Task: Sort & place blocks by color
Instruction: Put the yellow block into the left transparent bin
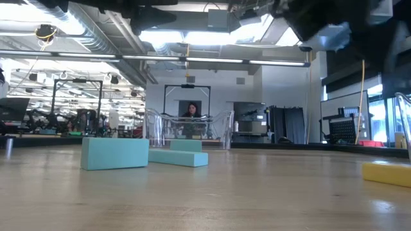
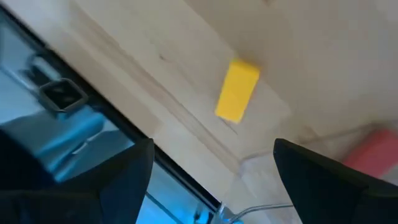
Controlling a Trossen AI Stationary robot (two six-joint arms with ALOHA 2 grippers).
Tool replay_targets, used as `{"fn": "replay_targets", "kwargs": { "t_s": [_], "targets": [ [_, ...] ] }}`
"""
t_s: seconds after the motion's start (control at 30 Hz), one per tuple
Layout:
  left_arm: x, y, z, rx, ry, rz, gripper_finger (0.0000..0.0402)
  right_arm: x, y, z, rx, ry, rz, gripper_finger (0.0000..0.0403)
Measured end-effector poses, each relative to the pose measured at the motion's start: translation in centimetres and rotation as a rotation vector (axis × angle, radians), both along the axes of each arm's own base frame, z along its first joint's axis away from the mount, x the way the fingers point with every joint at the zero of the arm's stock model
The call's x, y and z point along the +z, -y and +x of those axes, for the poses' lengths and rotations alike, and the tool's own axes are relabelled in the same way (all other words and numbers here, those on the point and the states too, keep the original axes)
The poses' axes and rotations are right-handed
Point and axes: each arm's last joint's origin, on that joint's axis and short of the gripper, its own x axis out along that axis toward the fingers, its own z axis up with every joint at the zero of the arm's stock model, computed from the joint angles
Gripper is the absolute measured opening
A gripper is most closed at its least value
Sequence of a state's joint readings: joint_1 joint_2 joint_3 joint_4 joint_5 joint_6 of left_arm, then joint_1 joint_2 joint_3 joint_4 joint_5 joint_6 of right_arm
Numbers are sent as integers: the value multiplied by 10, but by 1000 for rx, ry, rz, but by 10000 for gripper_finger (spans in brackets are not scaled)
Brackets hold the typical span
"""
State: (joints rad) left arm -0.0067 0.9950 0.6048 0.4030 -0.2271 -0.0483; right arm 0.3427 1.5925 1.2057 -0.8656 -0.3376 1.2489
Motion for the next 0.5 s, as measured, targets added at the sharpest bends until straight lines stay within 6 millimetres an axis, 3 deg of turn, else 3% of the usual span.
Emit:
{"fn": "replay_targets", "kwargs": {
  "t_s": [0.17, 0.5],
  "targets": [
    [0, -3, 0, 15, 0, 0, 251, -30, -22, 6, -38, -128, -23, 332],
    [0, -9, 0, 40, 1, 0, 251, -71, -32, 19, -48, -186, -98, 332]
  ]
}}
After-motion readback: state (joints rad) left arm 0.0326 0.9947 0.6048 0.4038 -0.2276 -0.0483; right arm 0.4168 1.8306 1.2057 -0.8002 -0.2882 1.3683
